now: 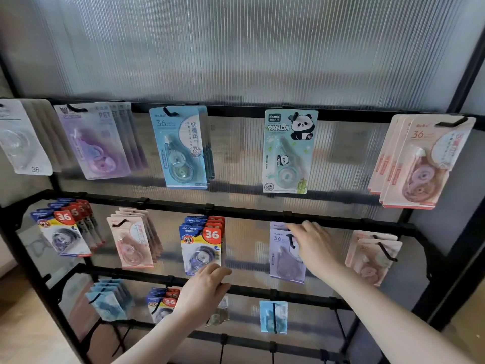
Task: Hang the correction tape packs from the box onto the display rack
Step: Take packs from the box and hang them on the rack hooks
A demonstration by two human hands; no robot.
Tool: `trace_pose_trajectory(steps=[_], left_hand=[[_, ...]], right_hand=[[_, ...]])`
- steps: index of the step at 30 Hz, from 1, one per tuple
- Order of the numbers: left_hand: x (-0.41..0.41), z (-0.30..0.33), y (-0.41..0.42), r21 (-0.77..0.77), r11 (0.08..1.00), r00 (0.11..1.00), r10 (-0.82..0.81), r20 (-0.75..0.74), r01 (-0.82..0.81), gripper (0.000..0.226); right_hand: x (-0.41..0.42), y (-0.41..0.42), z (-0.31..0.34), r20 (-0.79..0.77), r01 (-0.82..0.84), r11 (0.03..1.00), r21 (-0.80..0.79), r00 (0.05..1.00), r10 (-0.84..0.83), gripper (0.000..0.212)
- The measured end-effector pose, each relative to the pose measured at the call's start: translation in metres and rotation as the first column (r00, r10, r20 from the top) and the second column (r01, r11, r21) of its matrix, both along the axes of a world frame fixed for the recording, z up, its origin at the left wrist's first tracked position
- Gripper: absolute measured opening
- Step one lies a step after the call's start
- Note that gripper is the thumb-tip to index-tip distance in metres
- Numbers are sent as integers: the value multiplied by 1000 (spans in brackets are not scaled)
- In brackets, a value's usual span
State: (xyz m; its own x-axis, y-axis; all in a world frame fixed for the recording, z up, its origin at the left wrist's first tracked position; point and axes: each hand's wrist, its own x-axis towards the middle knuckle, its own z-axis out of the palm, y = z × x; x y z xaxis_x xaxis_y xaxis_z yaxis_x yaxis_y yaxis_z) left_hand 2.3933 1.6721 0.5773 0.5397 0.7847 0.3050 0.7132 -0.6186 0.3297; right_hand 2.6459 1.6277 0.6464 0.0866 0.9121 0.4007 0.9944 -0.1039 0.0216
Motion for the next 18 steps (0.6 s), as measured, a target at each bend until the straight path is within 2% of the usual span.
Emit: trace_pose_trajectory(steps=[3, 5, 9, 18], left_hand=[[-1, 3, -2, 0, 1000, 1000, 24, -6, -24, 37], [-1, 5, -4, 4, 999, 999, 43, -12, -42, 38], [-1, 9, -10, 24, 997, 998, 68, -12, -68, 38], [-7, 9, -31, 110, 992, 998, 57, 8, -57, 40]], right_hand=[[5, -3, -8, 37, 40, 994, 102, 998, -44, 60], [6, -9, -8, 31, 46, 989, 141, 998, -51, 60], [7, -20, -12, 4, 70, 988, 138, 997, -72, 56], [4, -53, -28, -30, 53, 980, 190, 998, -48, 63]])
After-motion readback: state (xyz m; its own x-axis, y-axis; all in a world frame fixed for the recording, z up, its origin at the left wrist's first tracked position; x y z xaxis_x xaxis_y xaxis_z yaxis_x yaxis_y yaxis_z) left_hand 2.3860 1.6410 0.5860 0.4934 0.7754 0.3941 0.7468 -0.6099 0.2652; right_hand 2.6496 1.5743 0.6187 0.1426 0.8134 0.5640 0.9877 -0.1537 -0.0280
